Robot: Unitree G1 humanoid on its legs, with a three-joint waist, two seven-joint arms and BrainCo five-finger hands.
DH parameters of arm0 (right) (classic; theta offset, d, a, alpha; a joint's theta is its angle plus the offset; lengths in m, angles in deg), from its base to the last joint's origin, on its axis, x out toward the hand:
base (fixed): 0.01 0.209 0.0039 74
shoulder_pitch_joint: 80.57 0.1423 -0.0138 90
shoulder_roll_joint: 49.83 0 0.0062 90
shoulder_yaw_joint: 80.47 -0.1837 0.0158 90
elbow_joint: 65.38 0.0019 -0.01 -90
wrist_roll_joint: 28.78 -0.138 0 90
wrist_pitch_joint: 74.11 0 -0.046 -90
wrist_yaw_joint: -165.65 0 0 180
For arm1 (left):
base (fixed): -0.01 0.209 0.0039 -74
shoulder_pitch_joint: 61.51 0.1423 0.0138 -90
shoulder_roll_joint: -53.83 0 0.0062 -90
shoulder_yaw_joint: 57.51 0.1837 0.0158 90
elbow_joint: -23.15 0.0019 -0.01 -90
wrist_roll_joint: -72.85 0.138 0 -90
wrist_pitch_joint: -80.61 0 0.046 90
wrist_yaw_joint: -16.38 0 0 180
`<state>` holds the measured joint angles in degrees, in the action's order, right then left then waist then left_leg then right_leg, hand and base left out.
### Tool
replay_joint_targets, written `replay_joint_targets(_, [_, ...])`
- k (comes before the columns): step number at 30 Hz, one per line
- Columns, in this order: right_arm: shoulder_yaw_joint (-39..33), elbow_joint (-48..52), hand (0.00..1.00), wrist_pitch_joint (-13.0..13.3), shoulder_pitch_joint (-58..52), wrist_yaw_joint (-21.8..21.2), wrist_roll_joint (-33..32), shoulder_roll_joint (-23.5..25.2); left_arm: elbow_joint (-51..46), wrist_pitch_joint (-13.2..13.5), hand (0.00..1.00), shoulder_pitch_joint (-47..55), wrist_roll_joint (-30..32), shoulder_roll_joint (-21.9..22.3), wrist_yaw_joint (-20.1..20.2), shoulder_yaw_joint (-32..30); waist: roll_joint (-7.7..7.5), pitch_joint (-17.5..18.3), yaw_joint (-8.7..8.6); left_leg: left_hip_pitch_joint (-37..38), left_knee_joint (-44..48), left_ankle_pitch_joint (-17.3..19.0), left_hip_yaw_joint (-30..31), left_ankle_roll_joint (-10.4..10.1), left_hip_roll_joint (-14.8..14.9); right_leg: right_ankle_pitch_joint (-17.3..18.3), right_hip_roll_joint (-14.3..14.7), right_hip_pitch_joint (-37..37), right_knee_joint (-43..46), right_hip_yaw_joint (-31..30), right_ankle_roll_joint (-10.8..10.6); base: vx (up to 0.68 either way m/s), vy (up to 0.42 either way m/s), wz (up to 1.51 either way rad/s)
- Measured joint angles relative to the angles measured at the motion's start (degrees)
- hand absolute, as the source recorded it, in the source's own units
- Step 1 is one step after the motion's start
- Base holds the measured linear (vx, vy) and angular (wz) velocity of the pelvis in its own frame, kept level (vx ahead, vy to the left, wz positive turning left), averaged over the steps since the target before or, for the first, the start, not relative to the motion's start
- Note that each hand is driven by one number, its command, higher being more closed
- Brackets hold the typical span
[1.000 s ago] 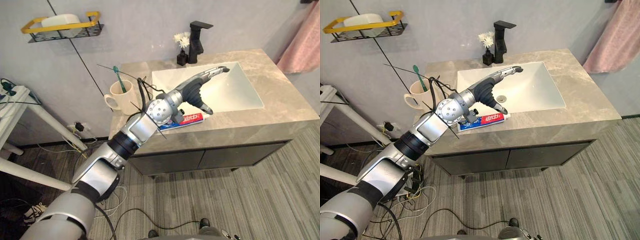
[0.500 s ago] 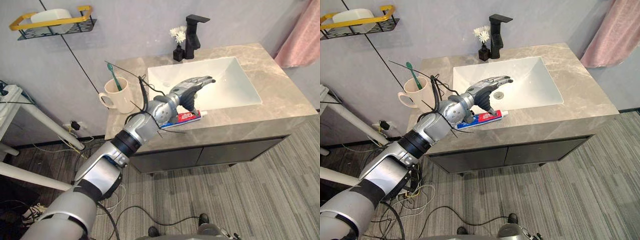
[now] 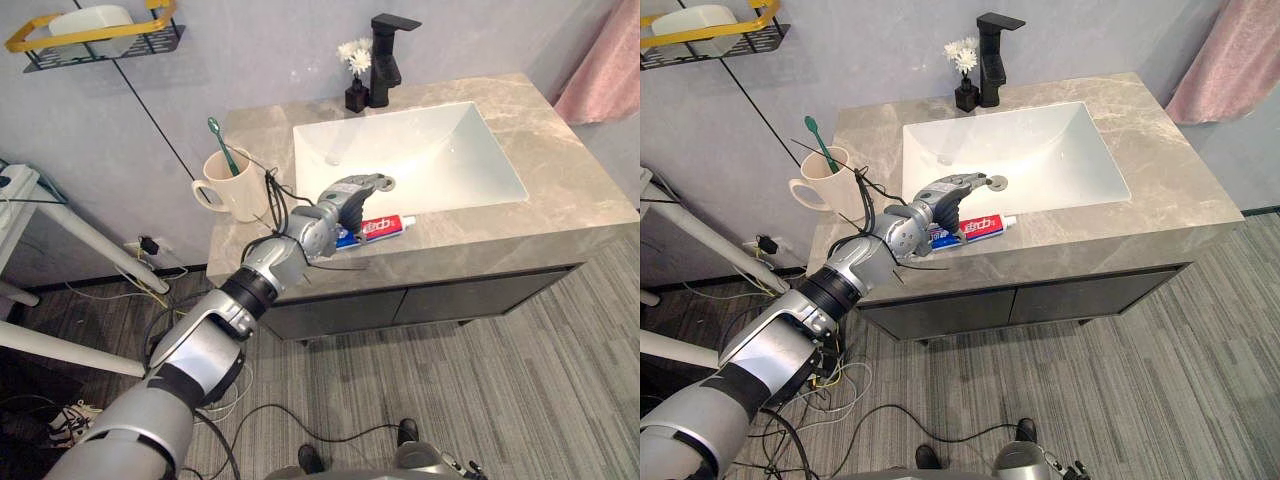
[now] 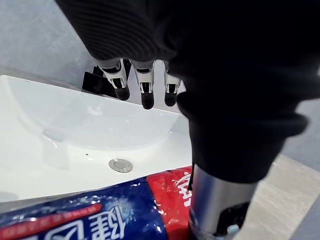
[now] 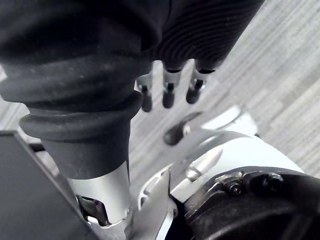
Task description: Organize washtable
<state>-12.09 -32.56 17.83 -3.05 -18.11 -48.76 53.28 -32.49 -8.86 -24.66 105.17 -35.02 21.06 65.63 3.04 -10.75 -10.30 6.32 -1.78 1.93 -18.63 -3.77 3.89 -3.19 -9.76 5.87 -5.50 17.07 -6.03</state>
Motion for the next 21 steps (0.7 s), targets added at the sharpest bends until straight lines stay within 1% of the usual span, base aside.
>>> replay_joint_targets(6, [0.00, -0.01, 0.00, -0.01, 0.21, 0.03, 0.34, -0.08, 1.86, -0.12, 0.00, 0.49, 0.48, 0.84, -0.09, -0.07, 0.08, -0.08, -0.09, 0.06, 0.01, 0.00, -0.27, 0.00, 0.05, -0.04, 0.04, -0.09, -0.01, -0.08, -0.02, -0.04, -0.014, -0.01])
replay_joint_targets(9, [0.00, -0.03, 0.00, -0.02, 0.41, 0.04, 0.34, -0.09, 1.95, -0.11, 0.00, 0.49, 0.45, 0.88, -0.21, -0.15, 0.12, -0.14, -0.10, 0.09, 0.01, 0.01, -0.30, -0.01, 0.08, -0.04, 0.07, -0.12, -0.01, -0.08, -0.02, -0.01, -0.006, 0.00])
replay_joint_targets(12, [0.00, -0.33, 0.00, -0.02, 1.10, 0.04, 0.32, -0.23, 1.96, -0.09, 0.00, 0.48, 0.35, 1.19, -1.17, -0.36, 0.27, -0.55, -0.13, 0.13, 0.00, 0.01, -0.32, -0.01, 0.10, -0.05, 0.08, -0.12, -0.02, -0.08, -0.04, 0.00, 0.000, 0.00])
replay_joint_targets(17, [0.00, -0.46, 0.00, -0.04, 1.73, 0.04, 0.32, -0.28, 2.42, -0.11, 0.00, 0.48, -0.12, 1.21, -1.16, -0.61, 0.36, -0.72, -0.32, 0.13, 0.00, 0.01, -0.46, -0.03, 0.23, -0.09, 0.24, -0.13, -0.02, -0.22, -0.12, 0.00, 0.000, 0.00])
replay_joint_targets(21, [-0.02, -0.48, 0.00, -0.04, 2.06, 0.05, 0.31, -0.40, 3.79, -0.20, 0.00, 0.48, -0.16, 1.29, -1.16, -1.76, 0.55, -1.66, -0.66, 0.11, 0.00, 0.01, -0.71, -0.03, 0.28, -0.27, 0.28, -0.28, -0.03, -0.55, -0.42, 0.00, -0.001, -0.03])
